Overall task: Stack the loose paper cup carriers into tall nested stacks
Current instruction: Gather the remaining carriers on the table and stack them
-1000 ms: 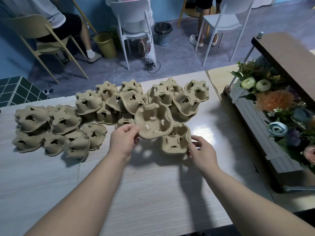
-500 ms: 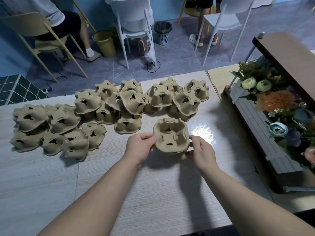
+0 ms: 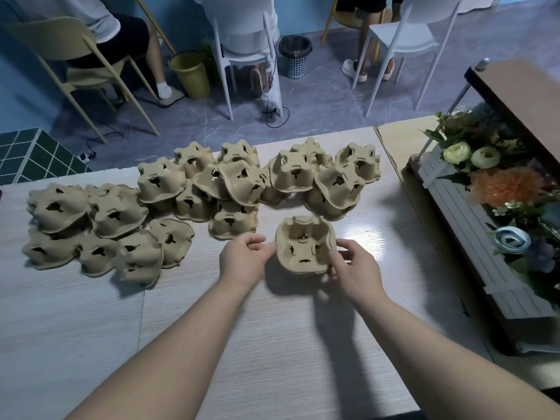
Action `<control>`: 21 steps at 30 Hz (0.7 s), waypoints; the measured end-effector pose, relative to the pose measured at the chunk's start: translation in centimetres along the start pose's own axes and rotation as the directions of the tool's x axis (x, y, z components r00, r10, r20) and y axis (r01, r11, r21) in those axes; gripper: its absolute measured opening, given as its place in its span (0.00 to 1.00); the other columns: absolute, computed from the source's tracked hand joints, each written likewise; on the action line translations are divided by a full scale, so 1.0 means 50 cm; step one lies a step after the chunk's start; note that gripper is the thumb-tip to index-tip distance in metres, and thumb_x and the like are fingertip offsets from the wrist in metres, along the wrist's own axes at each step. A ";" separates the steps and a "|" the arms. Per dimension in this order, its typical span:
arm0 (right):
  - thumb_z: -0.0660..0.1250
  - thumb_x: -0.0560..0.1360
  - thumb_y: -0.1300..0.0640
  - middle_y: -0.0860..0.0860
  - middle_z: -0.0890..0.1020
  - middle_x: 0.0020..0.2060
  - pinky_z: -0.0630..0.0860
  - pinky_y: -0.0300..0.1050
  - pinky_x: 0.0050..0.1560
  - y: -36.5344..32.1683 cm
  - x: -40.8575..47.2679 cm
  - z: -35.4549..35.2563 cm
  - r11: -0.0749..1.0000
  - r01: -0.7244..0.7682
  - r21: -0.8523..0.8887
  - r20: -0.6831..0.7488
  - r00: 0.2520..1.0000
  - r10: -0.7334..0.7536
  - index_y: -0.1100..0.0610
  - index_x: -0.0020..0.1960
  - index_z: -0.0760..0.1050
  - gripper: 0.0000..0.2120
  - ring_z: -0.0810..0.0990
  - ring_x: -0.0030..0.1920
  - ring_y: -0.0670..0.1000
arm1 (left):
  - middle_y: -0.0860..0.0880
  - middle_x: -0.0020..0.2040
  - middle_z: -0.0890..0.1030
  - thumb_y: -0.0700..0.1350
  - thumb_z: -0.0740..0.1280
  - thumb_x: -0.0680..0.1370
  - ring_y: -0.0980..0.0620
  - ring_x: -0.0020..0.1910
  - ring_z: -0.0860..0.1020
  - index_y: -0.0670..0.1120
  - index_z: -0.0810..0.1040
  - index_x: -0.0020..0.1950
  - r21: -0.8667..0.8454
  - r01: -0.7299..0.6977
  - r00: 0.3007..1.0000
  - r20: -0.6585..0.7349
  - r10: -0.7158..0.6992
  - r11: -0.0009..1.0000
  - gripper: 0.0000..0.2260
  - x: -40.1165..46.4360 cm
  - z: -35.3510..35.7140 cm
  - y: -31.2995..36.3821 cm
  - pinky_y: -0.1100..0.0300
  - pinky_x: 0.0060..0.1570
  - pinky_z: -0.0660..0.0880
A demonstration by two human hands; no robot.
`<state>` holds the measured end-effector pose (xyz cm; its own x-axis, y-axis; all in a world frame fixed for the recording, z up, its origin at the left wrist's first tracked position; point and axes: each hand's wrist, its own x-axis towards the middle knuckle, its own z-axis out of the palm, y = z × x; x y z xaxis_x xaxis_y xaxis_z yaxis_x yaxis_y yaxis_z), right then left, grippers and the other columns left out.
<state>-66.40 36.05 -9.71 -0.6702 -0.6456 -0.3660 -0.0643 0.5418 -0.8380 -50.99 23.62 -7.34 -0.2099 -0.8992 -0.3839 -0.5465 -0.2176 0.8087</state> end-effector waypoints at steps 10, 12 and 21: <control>0.66 0.76 0.48 0.45 0.83 0.40 0.79 0.50 0.48 -0.026 0.025 0.028 1.000 0.008 -0.021 -0.008 1.000 -0.008 0.49 0.57 0.77 0.11 0.81 0.34 0.46 | 0.51 0.52 0.82 0.50 0.75 0.72 0.53 0.48 0.78 0.45 0.80 0.59 -0.040 0.012 0.962 -0.273 -0.023 0.999 0.17 0.152 -0.092 0.070 0.61 0.49 0.72; 0.66 0.76 0.47 0.44 0.83 0.41 0.78 0.47 0.47 -0.028 0.028 0.029 0.999 0.009 -0.034 -0.010 1.000 -0.009 0.48 0.57 0.77 0.11 0.81 0.34 0.44 | 0.51 0.52 0.81 0.50 0.74 0.73 0.53 0.48 0.77 0.45 0.79 0.59 -0.043 0.025 0.967 -0.252 -0.035 0.999 0.17 0.171 -0.090 0.076 0.62 0.47 0.69; 0.66 0.76 0.49 0.44 0.83 0.40 0.78 0.47 0.48 -0.027 0.034 0.034 0.999 0.011 -0.044 -0.017 1.000 -0.012 0.47 0.56 0.77 0.09 0.81 0.36 0.46 | 0.46 0.48 0.83 0.47 0.72 0.74 0.52 0.39 0.76 0.43 0.81 0.57 -0.070 0.102 0.985 -0.130 -0.111 0.992 0.14 0.212 -0.074 0.074 0.63 0.37 0.69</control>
<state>-66.19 33.31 -9.87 -0.6817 -0.6428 -0.3495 -0.1041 0.5580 -0.8233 -52.22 11.88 -6.78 -0.0406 -0.9113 -0.4098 -0.5072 -0.3345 0.7943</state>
